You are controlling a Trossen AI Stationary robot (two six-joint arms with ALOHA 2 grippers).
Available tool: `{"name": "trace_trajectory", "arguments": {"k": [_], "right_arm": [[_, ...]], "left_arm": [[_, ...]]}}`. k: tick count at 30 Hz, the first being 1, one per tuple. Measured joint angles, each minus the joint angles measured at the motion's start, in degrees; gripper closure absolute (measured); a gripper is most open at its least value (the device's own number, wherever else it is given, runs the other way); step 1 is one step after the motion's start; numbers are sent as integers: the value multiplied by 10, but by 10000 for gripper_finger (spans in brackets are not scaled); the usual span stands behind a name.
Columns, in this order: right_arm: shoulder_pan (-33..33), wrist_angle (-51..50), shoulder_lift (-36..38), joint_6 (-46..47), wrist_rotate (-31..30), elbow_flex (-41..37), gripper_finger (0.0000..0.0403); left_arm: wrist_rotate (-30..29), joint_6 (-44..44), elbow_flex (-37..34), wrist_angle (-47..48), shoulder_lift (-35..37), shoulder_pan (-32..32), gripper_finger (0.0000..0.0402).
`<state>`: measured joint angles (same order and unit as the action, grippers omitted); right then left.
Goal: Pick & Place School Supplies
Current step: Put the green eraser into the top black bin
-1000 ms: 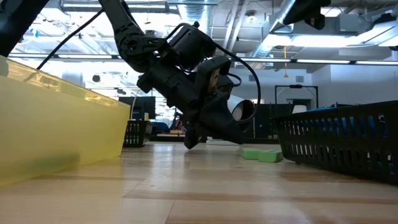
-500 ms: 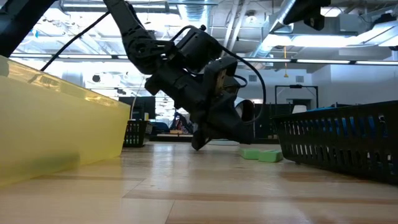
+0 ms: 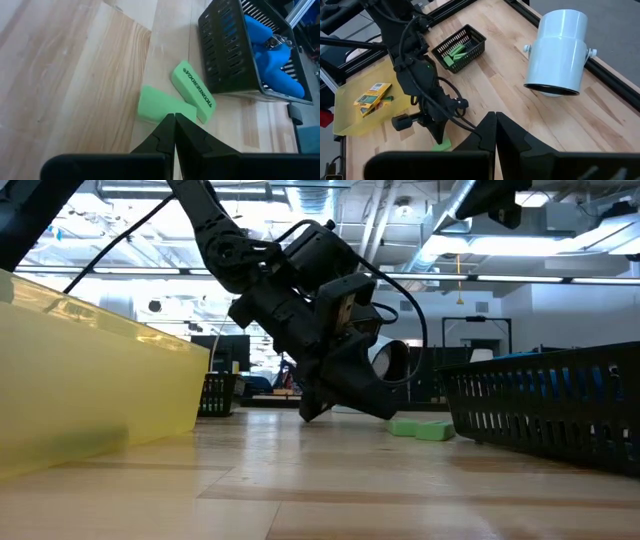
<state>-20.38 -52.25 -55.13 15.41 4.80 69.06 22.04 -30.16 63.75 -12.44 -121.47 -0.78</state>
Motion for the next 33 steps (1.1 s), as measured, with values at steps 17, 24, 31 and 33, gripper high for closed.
{"name": "trace_trajectory", "arguments": {"k": [17, 24, 31, 33], "right_arm": [[0, 0, 0, -6, 8, 0, 403], [0, 0, 0, -11, 12, 0, 403], [0, 0, 0, -15, 13, 0, 403], [0, 0, 0, -15, 14, 0, 403]], "left_arm": [[1, -6, -2, 22, 9, -6, 399], [-6, 6, -4, -4, 18, -8, 399], [-6, 1, -3, -55, 15, -8, 399], [-2, 2, -2, -60, 8, -8, 399]]}}
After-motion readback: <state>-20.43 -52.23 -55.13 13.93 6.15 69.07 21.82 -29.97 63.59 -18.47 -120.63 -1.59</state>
